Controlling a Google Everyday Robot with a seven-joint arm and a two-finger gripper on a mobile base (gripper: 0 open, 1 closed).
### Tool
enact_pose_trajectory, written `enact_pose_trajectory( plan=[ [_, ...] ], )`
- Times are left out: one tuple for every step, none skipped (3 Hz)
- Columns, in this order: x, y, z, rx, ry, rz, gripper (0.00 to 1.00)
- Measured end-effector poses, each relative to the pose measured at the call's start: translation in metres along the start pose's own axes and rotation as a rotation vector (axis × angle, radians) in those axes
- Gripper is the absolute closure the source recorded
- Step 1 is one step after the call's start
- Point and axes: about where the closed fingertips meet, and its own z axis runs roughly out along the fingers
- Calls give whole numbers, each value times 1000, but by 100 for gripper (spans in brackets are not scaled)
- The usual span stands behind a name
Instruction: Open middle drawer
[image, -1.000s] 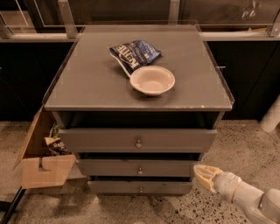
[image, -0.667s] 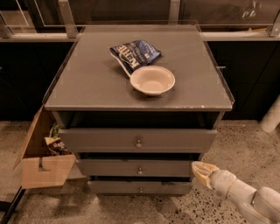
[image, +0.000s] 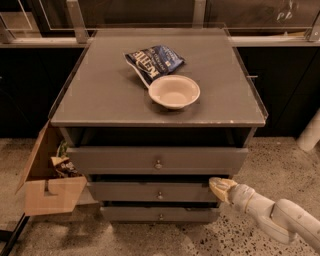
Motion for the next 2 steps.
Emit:
enact_pose_trajectory(
  plan=[
    [0, -8, 19, 18, -4, 3, 100],
    [-4, -10, 30, 85, 0, -11, 100]
  ],
)
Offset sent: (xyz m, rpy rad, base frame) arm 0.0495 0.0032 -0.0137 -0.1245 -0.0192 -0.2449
